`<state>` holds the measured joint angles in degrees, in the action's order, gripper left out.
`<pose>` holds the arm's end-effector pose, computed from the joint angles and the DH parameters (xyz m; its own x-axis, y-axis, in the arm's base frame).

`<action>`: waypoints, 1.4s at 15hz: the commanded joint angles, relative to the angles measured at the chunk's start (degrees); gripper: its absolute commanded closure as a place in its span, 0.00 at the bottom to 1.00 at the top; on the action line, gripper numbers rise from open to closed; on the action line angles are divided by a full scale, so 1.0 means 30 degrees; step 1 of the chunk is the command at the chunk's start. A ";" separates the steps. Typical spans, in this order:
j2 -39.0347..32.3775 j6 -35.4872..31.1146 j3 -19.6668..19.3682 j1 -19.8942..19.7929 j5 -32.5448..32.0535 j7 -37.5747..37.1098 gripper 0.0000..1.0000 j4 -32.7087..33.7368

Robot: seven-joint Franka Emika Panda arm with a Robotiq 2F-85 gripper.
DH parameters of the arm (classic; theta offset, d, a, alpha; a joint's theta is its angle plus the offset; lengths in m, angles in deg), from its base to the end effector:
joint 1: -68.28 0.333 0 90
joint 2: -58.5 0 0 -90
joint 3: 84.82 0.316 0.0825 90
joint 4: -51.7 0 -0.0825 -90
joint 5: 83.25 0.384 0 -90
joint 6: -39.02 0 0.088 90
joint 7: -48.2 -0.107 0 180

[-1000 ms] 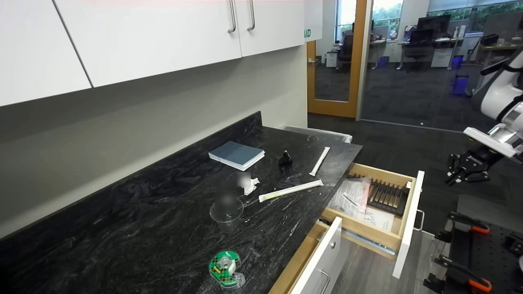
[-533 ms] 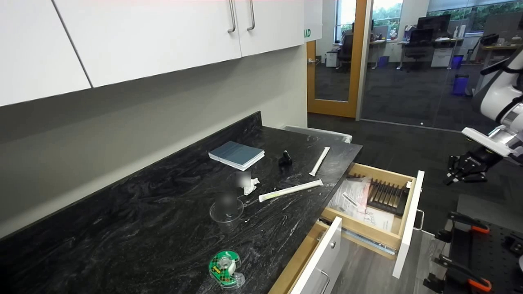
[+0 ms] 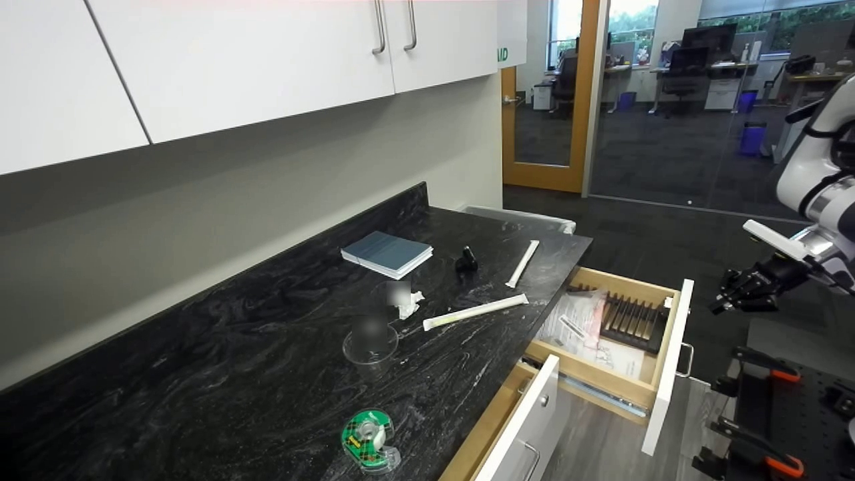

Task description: Close the top drawer of the bottom cabinet.

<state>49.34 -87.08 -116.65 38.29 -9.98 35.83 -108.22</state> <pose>0.1610 -0.2604 0.1419 -0.5324 -0.4363 -0.7254 -0.6139 0.7890 -0.0239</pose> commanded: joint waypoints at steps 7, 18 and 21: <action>-0.3239 0.1225 0.1947 0.1289 0.5215 0.0051 1.00 0.0015; -0.5016 0.5853 0.2418 0.1331 0.8737 0.3072 1.00 0.0936; -0.6572 0.6660 0.3064 0.1606 1.0266 0.2992 1.00 0.1989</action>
<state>33.76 -71.28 -109.36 42.32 15.98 44.56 -106.00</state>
